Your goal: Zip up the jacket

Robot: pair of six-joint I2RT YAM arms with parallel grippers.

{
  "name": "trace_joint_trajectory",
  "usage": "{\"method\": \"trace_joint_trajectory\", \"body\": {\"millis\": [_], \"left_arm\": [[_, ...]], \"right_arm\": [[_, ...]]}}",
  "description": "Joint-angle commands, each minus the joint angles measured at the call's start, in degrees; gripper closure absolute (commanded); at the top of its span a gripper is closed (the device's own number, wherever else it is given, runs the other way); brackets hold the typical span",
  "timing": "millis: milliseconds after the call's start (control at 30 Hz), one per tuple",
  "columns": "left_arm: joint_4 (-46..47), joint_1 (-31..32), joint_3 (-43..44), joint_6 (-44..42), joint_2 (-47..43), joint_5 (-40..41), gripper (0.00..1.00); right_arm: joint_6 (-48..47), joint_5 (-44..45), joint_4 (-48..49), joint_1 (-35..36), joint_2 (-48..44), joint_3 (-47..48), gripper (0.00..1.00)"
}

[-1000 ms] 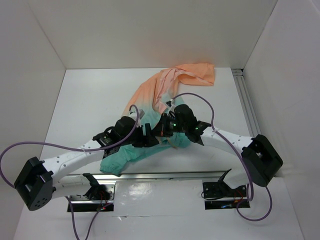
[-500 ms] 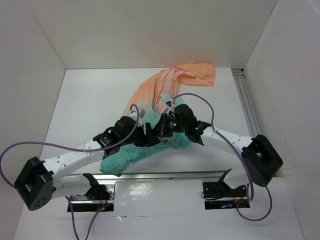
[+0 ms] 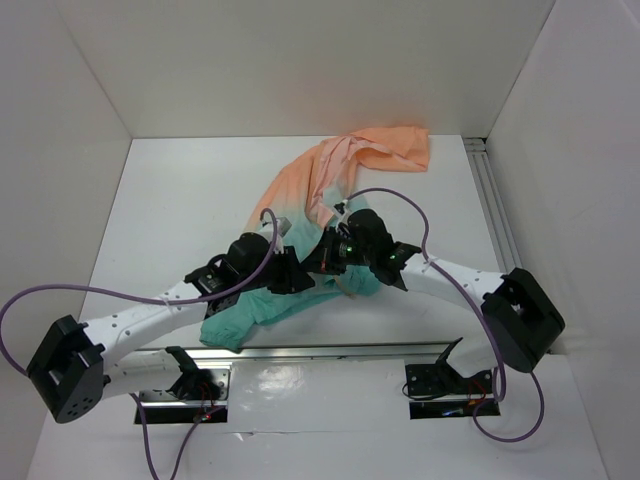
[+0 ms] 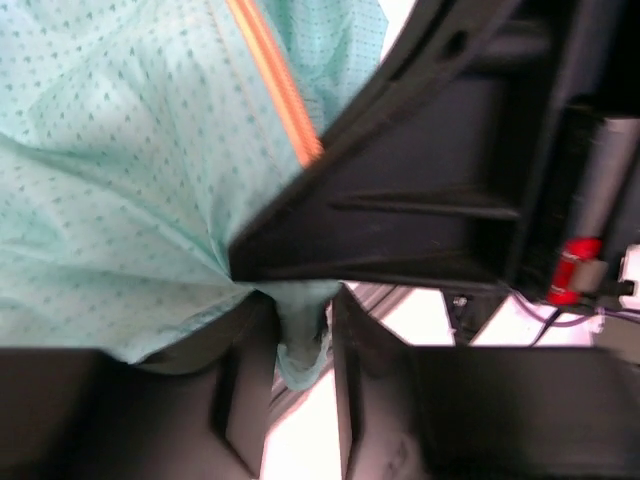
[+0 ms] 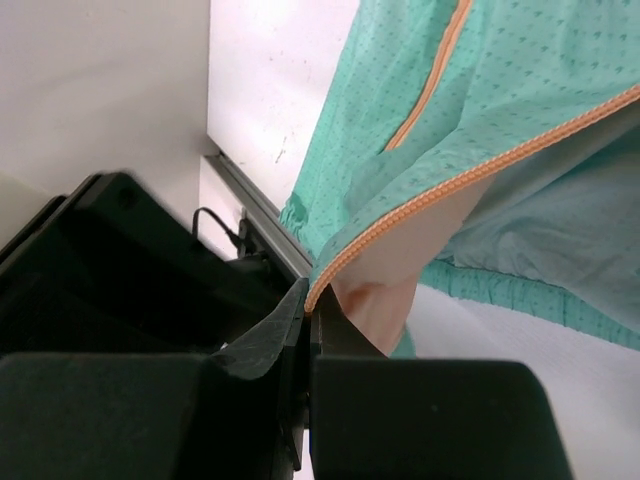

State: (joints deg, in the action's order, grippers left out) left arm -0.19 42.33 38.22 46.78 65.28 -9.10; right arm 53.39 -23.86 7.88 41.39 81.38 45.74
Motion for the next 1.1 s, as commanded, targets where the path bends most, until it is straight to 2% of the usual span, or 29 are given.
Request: {"method": "trace_joint_trajectory", "body": {"millis": [0,33,200,267,367,400,467,667,767,833,1033,1067], "left_arm": [[0.89,0.13,-0.16,-0.47,-2.34,-1.71,0.66],[0.89,0.13,-0.16,-0.47,-2.35,-2.23,0.72],[0.89,0.13,-0.69,-0.47,-3.57,-2.76,0.88],[0.19,0.13,-0.69,-0.47,-3.58,-2.76,0.89],[-0.34,0.13,-0.69,-0.47,-4.10,-2.76,0.88],[-0.34,0.13,-0.69,-0.47,-4.10,-3.28,0.84],[-0.34,0.13,-0.69,-0.47,-4.10,-3.99,0.81],[-0.34,0.13,-0.69,-0.47,-4.10,-4.61,0.83],[-0.34,0.13,-0.69,-0.47,-4.10,-5.22,0.77],[-0.34,0.13,-0.69,-0.47,-3.58,-5.75,0.67],[0.19,0.13,-0.69,-0.47,-3.58,-6.28,0.70],[0.19,0.13,-0.69,-0.47,-3.05,-6.28,0.82]], "right_arm": [[0.93,2.41,-1.64,0.45,1.06,1.02,1.00],[0.93,3.02,-1.64,0.45,1.75,1.02,1.00],[2.07,3.03,-1.64,0.45,3.78,1.64,1.00],[2.60,3.03,-1.02,0.45,3.78,1.64,1.00],[2.60,3.73,-1.02,0.45,3.78,2.16,1.00],[2.60,3.73,-1.02,0.45,3.78,2.16,1.00],[2.60,3.73,-1.02,0.45,3.78,2.16,1.00],[2.60,3.73,-0.50,0.45,4.40,2.16,1.00],[2.60,3.73,-0.50,0.45,4.40,2.16,1.00],[2.60,3.73,-0.50,0.45,4.40,2.16,1.00],[2.60,3.20,-0.50,0.45,4.40,2.16,1.00],[2.60,3.20,-0.50,0.45,4.40,2.16,1.00]]}}
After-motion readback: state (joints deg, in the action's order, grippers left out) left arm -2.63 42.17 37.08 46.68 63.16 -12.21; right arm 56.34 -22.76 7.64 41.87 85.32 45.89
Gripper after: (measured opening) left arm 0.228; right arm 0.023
